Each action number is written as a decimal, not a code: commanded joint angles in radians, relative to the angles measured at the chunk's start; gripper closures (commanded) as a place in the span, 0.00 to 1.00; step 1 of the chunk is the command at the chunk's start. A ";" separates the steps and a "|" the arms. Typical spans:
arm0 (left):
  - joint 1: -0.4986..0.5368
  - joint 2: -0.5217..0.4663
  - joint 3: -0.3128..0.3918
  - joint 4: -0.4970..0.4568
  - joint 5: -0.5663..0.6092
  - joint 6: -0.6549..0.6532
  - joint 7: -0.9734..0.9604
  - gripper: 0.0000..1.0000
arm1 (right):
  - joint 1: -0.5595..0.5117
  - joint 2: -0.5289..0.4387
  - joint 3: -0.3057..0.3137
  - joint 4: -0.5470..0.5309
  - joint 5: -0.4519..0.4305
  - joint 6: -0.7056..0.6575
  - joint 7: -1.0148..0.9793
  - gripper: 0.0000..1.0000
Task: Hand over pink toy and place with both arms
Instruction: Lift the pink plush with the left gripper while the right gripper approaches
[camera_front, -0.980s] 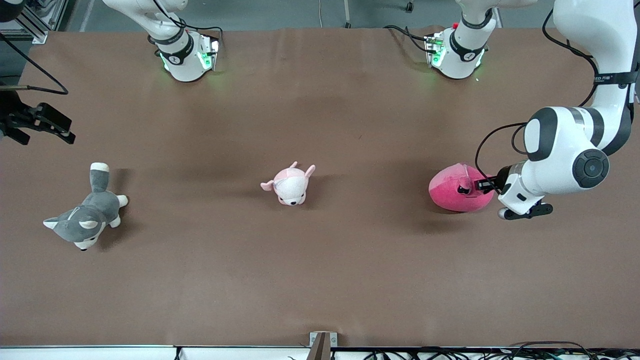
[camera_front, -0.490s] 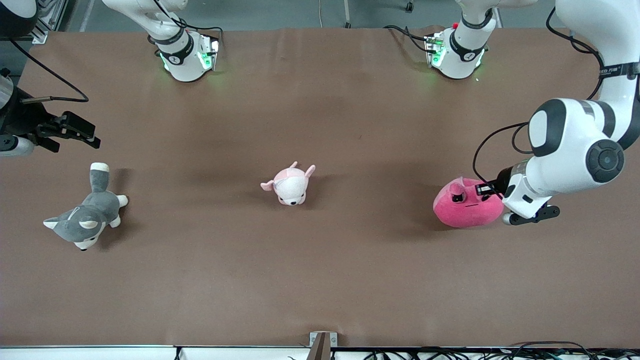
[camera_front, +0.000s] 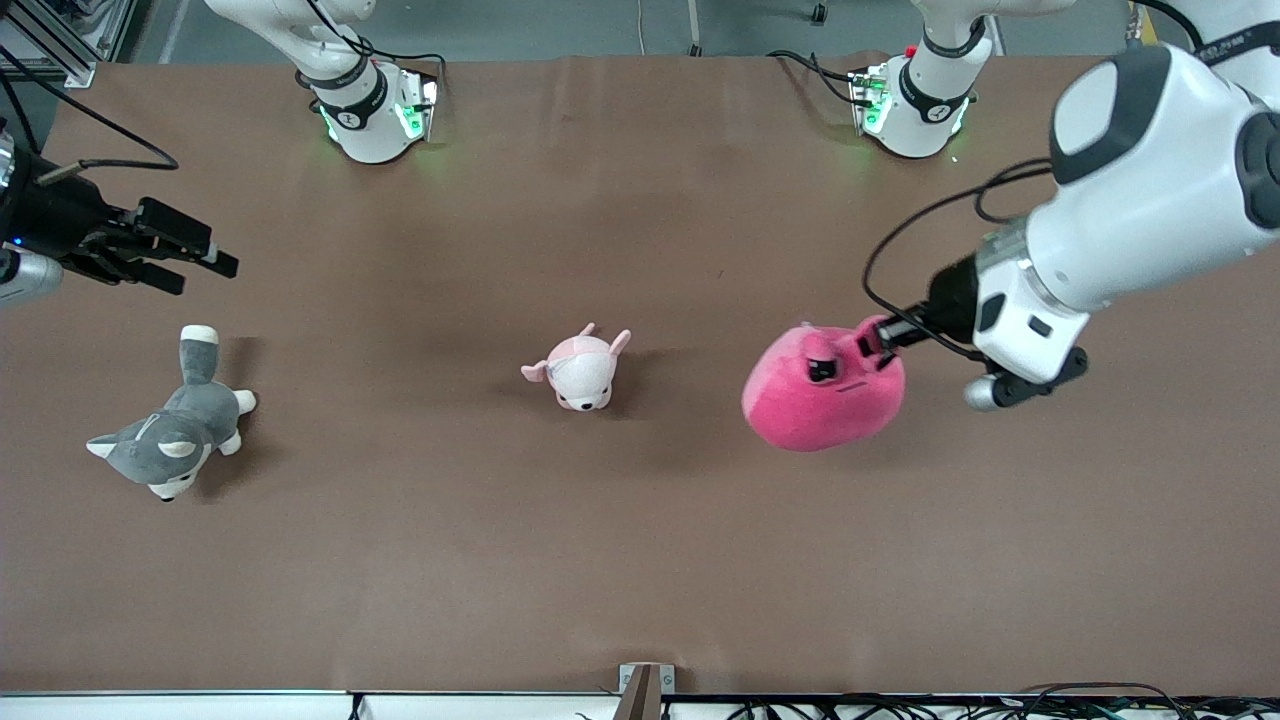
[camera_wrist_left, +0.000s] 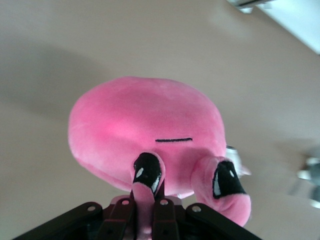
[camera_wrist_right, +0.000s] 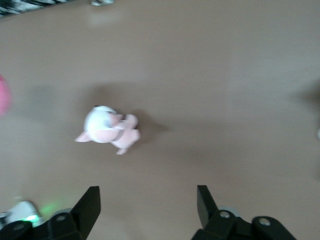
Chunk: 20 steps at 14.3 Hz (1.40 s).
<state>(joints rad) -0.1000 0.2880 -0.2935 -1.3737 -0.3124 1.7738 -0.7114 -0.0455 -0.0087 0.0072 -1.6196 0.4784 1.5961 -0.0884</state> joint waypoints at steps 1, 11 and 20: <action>-0.062 0.026 -0.050 0.054 -0.019 0.112 -0.116 1.00 | -0.010 0.038 0.005 0.014 0.168 -0.013 0.010 0.33; -0.431 0.178 -0.041 0.054 -0.007 0.581 -0.309 1.00 | 0.055 0.058 0.013 0.023 0.379 -0.001 0.095 0.35; -0.481 0.209 -0.038 0.047 -0.002 0.582 -0.313 1.00 | 0.226 0.093 0.013 0.018 0.274 0.120 0.082 0.35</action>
<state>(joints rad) -0.5634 0.4852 -0.3447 -1.3489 -0.3163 2.3531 -1.0139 0.1407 0.0746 0.0255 -1.6064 0.7938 1.6971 -0.0078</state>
